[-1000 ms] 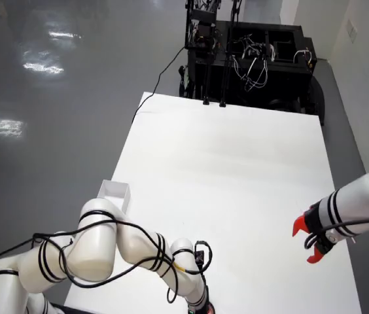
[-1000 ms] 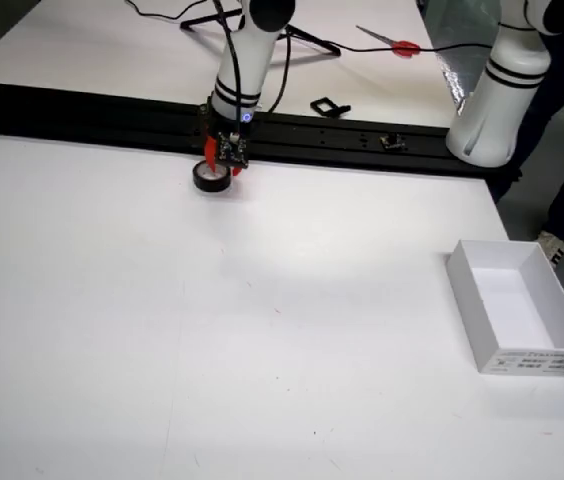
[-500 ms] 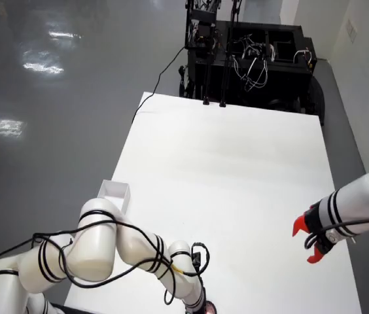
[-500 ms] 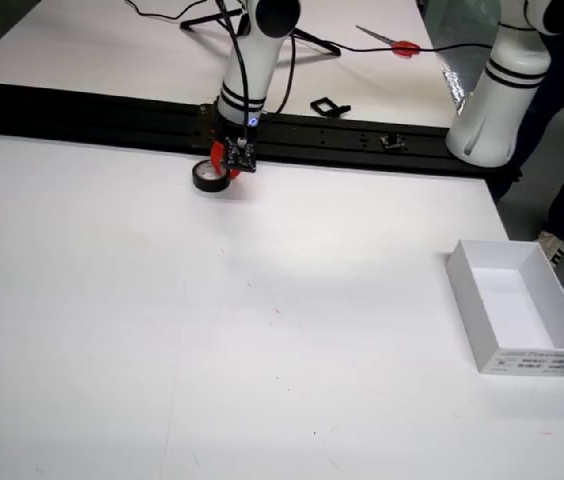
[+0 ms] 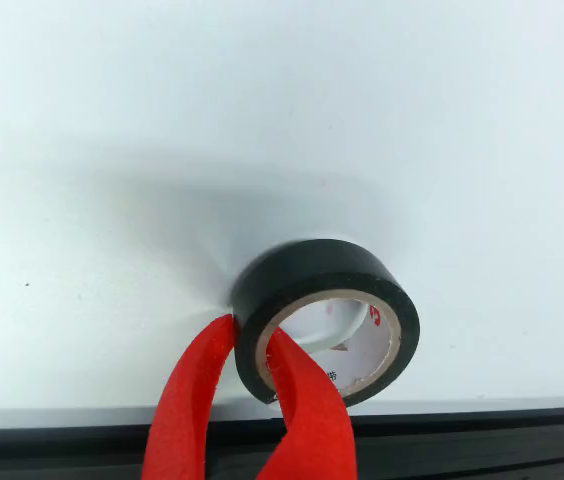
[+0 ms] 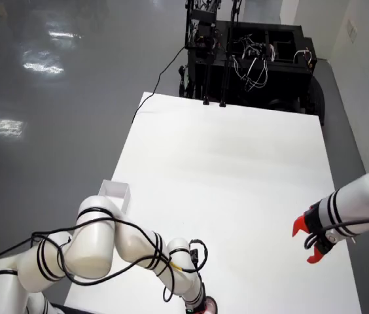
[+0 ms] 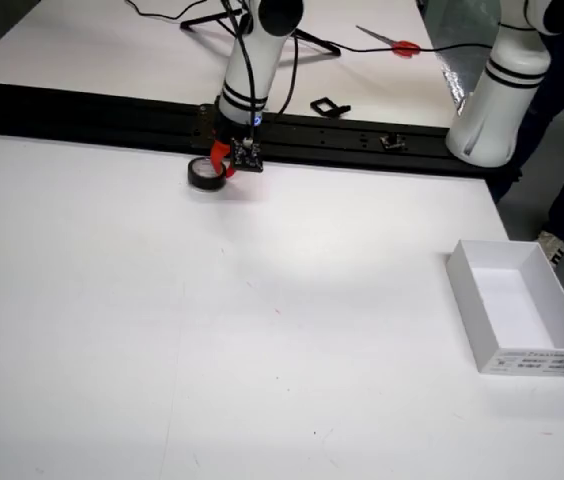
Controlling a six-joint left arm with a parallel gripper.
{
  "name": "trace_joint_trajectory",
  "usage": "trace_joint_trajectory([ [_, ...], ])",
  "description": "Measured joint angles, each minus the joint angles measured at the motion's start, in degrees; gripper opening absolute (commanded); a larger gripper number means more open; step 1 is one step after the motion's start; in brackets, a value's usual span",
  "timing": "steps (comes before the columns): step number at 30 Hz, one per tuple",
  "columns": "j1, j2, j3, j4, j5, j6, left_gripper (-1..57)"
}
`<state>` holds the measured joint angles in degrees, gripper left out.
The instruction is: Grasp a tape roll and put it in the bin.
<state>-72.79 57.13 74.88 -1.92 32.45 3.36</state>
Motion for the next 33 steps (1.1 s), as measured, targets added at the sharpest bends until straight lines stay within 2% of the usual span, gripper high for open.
trace_joint_trajectory([
  [4,1.0,-1.3,0.0,1.4,0.1,-3.4,-0.6],
  [13,6.5,-5.9,-0.3,7.1,2.1,-17.3,-0.6],
  [23,15.1,-9.4,-2.0,11.8,8.1,-30.5,-0.6],
  [33,25.1,-11.8,-2.8,16.7,17.4,-44.2,-0.6],
])
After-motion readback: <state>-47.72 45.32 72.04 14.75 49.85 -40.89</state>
